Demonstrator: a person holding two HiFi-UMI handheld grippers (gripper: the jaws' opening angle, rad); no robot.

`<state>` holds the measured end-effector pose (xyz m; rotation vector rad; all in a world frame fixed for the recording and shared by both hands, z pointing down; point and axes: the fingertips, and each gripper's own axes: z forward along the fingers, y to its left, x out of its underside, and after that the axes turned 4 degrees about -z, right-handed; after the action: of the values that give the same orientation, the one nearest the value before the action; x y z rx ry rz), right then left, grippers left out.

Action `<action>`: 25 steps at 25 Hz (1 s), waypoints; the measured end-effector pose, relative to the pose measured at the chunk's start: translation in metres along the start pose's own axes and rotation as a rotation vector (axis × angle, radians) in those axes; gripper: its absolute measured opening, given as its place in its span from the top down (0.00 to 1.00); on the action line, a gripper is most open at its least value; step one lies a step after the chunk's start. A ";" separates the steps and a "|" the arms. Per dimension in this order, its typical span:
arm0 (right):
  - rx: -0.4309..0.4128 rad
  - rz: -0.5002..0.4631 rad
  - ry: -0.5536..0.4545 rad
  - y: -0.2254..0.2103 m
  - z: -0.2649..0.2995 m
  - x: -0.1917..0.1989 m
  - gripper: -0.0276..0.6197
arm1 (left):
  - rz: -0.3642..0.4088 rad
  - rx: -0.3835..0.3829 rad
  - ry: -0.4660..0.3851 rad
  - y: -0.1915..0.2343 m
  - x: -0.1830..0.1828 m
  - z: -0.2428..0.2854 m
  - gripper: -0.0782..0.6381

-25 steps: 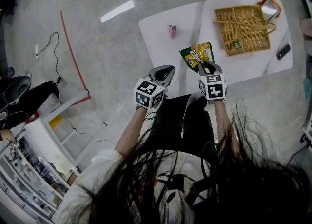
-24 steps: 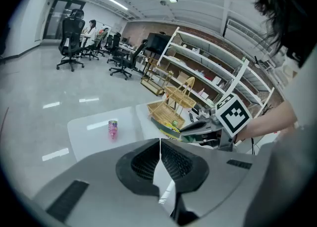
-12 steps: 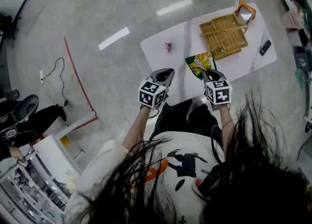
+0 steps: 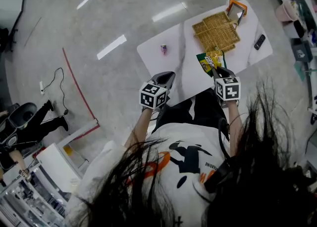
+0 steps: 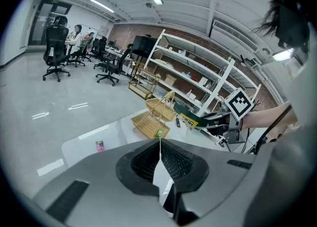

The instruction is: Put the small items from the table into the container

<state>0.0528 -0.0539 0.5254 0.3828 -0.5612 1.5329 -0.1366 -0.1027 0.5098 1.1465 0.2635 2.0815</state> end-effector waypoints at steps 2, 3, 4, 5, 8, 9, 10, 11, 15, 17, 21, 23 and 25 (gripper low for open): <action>0.026 0.001 0.007 -0.019 -0.003 0.002 0.85 | 0.002 0.004 -0.001 -0.007 -0.001 0.005 0.88; 0.038 0.002 0.010 -0.030 -0.004 0.003 0.85 | 0.002 0.003 -0.004 -0.011 -0.002 0.009 0.88; 0.049 -0.001 0.012 -0.041 -0.004 0.003 0.85 | 0.001 0.001 -0.009 -0.013 -0.004 0.012 0.88; 0.059 -0.006 0.016 -0.052 -0.004 0.002 0.85 | -0.001 -0.004 -0.015 -0.016 -0.007 0.016 0.88; 0.079 -0.045 0.031 -0.083 -0.003 -0.003 0.85 | -0.014 -0.024 -0.037 -0.023 -0.017 0.025 0.88; 0.084 -0.060 0.037 -0.094 -0.002 -0.005 0.85 | -0.021 -0.033 -0.045 -0.025 -0.020 0.027 0.88; 0.088 -0.074 0.043 -0.104 0.000 -0.008 0.85 | -0.032 -0.042 -0.053 -0.026 -0.024 0.030 0.88; 0.088 -0.085 0.050 -0.113 0.002 -0.011 0.85 | -0.045 -0.052 -0.062 -0.028 -0.028 0.032 0.88; 0.055 -0.127 0.080 -0.138 0.021 -0.021 0.85 | -0.098 -0.113 -0.090 -0.027 -0.037 0.041 0.88; 0.035 -0.162 0.104 -0.148 0.032 -0.024 0.85 | -0.119 -0.146 -0.104 -0.029 -0.042 0.046 0.88; -0.016 -0.259 0.144 -0.157 0.056 -0.032 0.85 | -0.154 -0.206 -0.125 -0.031 -0.050 0.054 0.88; -0.037 -0.296 0.160 -0.159 0.067 -0.035 0.85 | -0.172 -0.232 -0.137 -0.031 -0.054 0.056 0.88; -0.052 -0.330 0.179 -0.163 0.076 -0.037 0.85 | -0.190 -0.256 -0.148 -0.032 -0.056 0.059 0.88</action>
<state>0.2084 -0.1306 0.5847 0.2789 -0.3751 1.2177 -0.0543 -0.1281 0.4920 1.0696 0.0314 1.7956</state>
